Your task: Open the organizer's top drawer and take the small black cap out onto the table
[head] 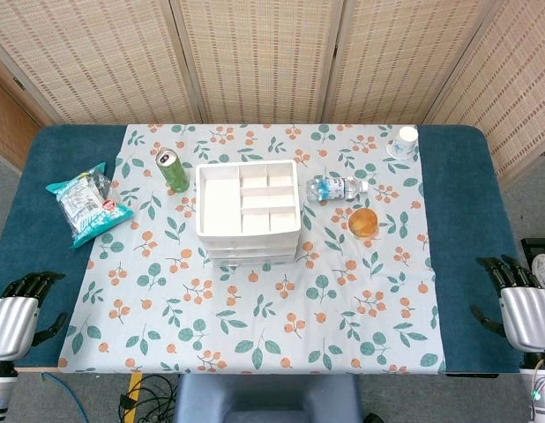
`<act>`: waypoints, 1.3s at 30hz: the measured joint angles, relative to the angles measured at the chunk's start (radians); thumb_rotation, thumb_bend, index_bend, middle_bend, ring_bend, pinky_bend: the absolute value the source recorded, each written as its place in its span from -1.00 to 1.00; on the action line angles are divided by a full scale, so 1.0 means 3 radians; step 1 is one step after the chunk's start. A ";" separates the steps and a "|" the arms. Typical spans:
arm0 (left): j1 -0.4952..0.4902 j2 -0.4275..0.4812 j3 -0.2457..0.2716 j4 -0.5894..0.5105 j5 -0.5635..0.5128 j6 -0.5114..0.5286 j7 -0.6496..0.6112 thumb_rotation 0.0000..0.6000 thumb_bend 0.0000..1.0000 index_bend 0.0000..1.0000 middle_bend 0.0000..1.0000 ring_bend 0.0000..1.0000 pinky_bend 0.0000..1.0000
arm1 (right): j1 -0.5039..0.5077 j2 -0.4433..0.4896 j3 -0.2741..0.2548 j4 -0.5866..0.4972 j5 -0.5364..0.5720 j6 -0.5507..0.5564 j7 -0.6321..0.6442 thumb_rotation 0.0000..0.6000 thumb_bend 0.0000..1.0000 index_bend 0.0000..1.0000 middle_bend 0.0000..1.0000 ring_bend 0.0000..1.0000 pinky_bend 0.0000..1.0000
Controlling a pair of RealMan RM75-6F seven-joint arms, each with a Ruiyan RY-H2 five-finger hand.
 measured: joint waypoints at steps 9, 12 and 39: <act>-0.0026 -0.0027 -0.0008 0.0036 0.0038 0.0005 -0.0014 1.00 -0.45 -0.52 -0.48 -0.59 -0.46 | -0.0011 0.0006 0.0002 0.0000 -0.0014 0.0022 0.0014 1.00 -0.54 -0.68 -0.59 -0.67 -0.55; -0.0035 -0.0043 -0.0018 0.0068 0.0056 0.0021 -0.0047 1.00 -0.45 -0.51 -0.48 -0.58 -0.46 | -0.0018 0.0015 0.0007 -0.0001 -0.0016 0.0035 0.0022 1.00 -0.54 -0.68 -0.59 -0.67 -0.55; -0.0956 -0.0175 -0.0077 -0.0014 0.0704 -0.0673 -0.0978 1.00 -0.13 -0.38 0.85 0.69 1.00 | 0.0072 0.0188 0.0204 -0.0204 0.0059 0.0086 -0.0169 1.00 -0.51 -0.68 -0.59 -0.67 -0.55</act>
